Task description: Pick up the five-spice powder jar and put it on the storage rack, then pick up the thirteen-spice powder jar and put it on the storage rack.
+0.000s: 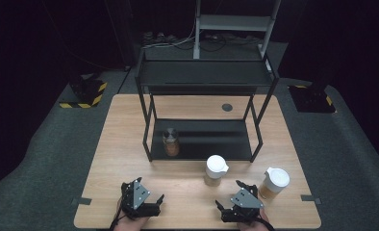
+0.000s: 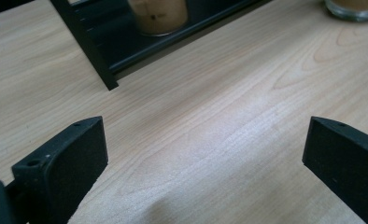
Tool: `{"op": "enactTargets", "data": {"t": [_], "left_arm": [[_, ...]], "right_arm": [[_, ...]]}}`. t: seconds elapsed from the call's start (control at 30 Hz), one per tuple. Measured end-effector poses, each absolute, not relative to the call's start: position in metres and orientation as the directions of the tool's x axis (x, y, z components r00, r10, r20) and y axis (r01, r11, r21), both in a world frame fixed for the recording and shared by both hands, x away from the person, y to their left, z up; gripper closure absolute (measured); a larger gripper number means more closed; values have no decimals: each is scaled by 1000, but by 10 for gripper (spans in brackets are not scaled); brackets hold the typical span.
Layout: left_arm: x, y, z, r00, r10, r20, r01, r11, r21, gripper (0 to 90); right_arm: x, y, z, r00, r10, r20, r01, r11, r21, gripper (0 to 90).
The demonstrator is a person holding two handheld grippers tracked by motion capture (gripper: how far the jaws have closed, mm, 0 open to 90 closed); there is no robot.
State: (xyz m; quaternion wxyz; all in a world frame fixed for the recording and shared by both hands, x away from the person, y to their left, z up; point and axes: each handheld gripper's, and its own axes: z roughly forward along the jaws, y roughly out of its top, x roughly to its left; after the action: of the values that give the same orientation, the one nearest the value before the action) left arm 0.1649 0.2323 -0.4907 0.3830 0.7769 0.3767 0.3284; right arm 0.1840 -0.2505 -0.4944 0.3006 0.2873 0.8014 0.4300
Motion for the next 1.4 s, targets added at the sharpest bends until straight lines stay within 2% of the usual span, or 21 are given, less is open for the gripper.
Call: {"op": "enactTargets", "data": {"t": [0.37, 0.77, 1.4], "left_arm": [[168, 231, -487, 521, 822, 229, 346, -449, 824, 11], [166, 229, -489, 546, 794, 269, 308, -488, 816, 12], [166, 233, -490, 556, 790, 258, 302, -482, 823, 12]], "right_arm": [[187, -257, -494, -673, 709, -213, 200, 451, 870, 0], [184, -257, -497, -660, 719, -218, 189, 440, 878, 0], [178, -261, -486, -640, 737, -218, 168, 412, 896, 0]]}}
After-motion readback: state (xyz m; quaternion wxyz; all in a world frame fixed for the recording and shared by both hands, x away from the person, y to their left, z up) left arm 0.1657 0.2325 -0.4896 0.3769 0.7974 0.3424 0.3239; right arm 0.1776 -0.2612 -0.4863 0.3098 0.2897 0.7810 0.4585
